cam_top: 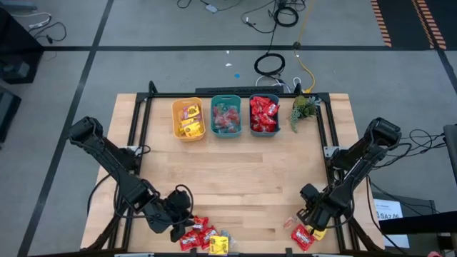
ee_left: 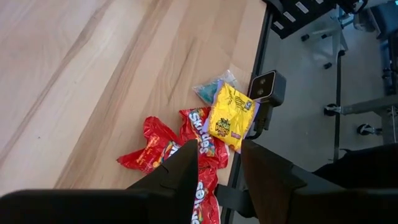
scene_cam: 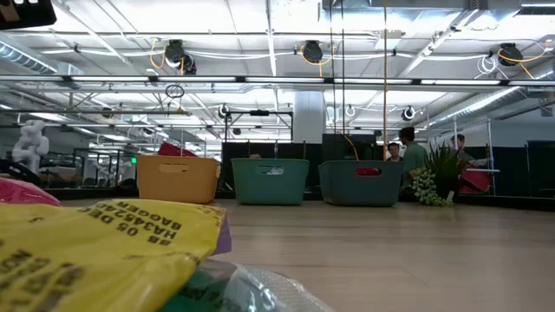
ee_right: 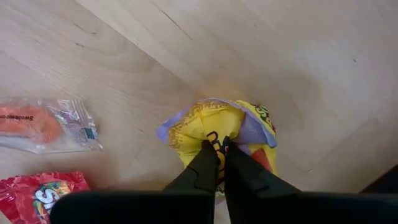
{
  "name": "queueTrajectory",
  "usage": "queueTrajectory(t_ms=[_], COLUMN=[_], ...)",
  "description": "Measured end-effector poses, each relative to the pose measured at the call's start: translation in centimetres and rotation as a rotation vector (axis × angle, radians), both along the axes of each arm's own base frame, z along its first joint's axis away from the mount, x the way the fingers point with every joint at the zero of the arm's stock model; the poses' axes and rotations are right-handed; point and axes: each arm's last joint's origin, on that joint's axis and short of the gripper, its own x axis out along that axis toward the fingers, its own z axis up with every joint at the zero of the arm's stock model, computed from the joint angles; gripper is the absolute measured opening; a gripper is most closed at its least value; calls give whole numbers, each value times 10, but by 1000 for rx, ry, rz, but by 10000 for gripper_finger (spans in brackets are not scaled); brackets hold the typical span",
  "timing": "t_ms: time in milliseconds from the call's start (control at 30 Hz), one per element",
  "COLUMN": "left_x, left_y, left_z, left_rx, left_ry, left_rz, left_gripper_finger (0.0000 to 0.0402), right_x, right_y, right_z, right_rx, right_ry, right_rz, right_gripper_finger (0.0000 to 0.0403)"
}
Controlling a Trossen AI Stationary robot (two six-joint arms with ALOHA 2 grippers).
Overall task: Sort candy
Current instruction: Put the yellow candy into the yellow bin
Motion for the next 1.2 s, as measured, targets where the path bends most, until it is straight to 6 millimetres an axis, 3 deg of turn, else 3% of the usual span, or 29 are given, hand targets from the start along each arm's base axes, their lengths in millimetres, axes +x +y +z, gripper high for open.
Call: queueTrajectory(t_ms=[300,500,633,800,1000,1200], left_x=[0,3,7,7,-4,-16], left_y=[0,4,16,37,70,103], left_z=[0,1,2,10,26,43], left_rx=[11,52,107,190,301,369], left_ry=[-5,-19,-2,9,48,51], left_rz=[-17,-55,-68,-95,-115,-129], left_gripper_finger=[132,132,132,132,132,132], right_x=[1,6,23,69,149,234], right_y=[1,-15,-33,-67,-120,-173], right_z=[23,67,94,119,146,161], right_rx=[-58,-98,-126,-192,-304,-504], right_ry=[30,-106,-254,-405,-655,-784], right_rz=[19,-26,-35,17,129,244], right_gripper_finger=[0,0,0,0,0,0])
